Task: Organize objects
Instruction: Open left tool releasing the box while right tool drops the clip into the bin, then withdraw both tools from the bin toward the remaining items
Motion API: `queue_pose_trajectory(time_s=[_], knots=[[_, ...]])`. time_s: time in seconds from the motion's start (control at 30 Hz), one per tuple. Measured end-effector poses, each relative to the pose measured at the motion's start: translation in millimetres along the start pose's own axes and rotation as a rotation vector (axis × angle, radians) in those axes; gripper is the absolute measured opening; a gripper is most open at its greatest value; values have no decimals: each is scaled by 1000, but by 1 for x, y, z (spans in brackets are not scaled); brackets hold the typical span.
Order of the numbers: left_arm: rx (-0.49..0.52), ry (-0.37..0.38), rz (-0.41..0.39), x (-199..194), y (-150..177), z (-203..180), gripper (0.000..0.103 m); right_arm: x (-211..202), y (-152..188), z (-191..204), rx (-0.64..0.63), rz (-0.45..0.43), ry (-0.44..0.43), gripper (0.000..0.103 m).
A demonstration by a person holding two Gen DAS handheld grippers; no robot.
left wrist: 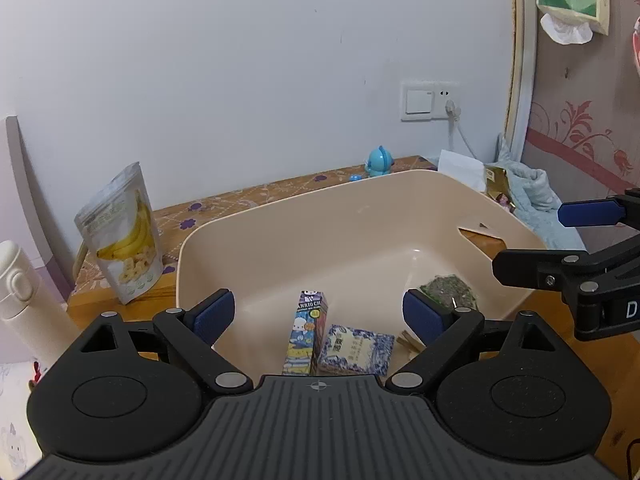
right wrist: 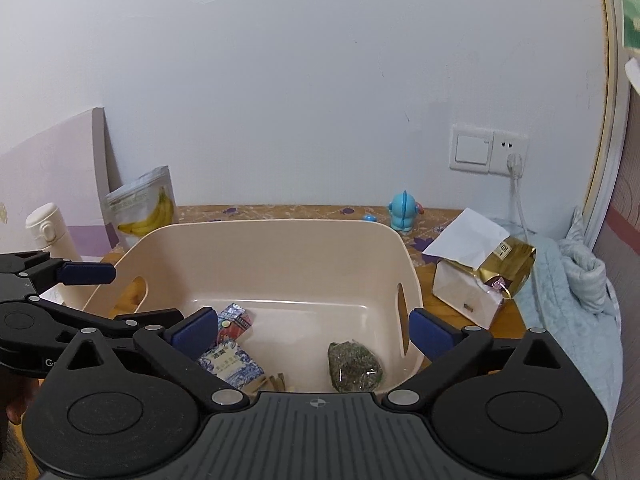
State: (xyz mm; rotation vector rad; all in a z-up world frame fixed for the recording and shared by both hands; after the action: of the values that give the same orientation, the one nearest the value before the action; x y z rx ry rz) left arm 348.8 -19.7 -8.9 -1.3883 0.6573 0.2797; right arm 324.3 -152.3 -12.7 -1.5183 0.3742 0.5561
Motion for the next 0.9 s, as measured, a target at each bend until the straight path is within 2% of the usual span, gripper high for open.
queue_pose_trajectory(time_s=[0.3,0.6,0.9], knots=[[2,3,-30,-34,6,-1,94,-34,7,8,-12,-37,4,103],[16,-8,-45,-60,27,2,94,-50,30,15,-42,-17,6,103],[7,0,3,-64,60,5,94,-51,63,19,-28,35,0,103]])
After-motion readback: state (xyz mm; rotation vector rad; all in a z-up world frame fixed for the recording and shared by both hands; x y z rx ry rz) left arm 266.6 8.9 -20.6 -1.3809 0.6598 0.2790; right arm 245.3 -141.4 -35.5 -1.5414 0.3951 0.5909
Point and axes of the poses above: each gripper's, at about its wrist camera, not at the fingertips, and x roughly the way its jaws point, z to its left, y to its underside, the point moved 10 cm from there along x, roughly the way its jaws point, and after that the axes turned 3 degrees about y, right-handed, at the moved point
